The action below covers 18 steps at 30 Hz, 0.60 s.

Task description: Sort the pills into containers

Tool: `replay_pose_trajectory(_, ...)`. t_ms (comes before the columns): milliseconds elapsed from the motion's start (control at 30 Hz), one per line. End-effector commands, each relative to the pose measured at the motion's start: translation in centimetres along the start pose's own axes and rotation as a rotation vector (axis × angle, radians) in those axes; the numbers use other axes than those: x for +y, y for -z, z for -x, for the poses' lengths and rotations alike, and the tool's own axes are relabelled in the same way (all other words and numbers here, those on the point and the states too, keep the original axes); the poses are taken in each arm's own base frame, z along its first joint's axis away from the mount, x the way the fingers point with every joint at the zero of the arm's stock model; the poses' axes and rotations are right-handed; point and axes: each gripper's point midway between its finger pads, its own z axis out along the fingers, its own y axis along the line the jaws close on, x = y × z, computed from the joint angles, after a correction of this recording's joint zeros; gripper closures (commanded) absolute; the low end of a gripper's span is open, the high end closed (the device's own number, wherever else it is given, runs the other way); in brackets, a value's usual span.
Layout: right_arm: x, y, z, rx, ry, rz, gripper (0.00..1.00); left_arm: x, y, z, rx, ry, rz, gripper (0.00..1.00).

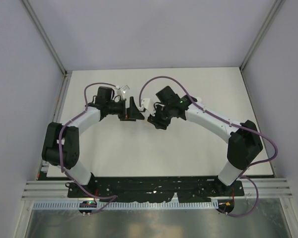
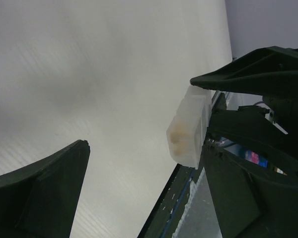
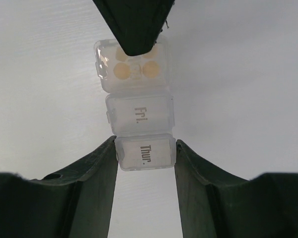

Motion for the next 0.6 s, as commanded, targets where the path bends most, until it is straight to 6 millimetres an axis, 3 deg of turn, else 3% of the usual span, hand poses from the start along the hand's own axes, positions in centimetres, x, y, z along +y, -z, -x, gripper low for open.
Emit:
replay_pose_trajectory(0,-0.6,1.9,2.7,-0.073,-0.019,-0.039,0.80,-4.2,0.2,2.9,-0.056,-0.044,-0.169,0.01)
replay_pose_trajectory(267,-0.6,2.5,3.6,-0.096,-0.042,-0.049,0.80,-5.4,-1.1,1.7,-0.024,-0.047,-0.236,0.09)
replay_pose_trajectory(567,-0.9,2.7,3.6,-0.097,-0.054,-0.068,0.80,-5.7,-1.9,0.4,0.009,-0.051,-0.259,0.38)
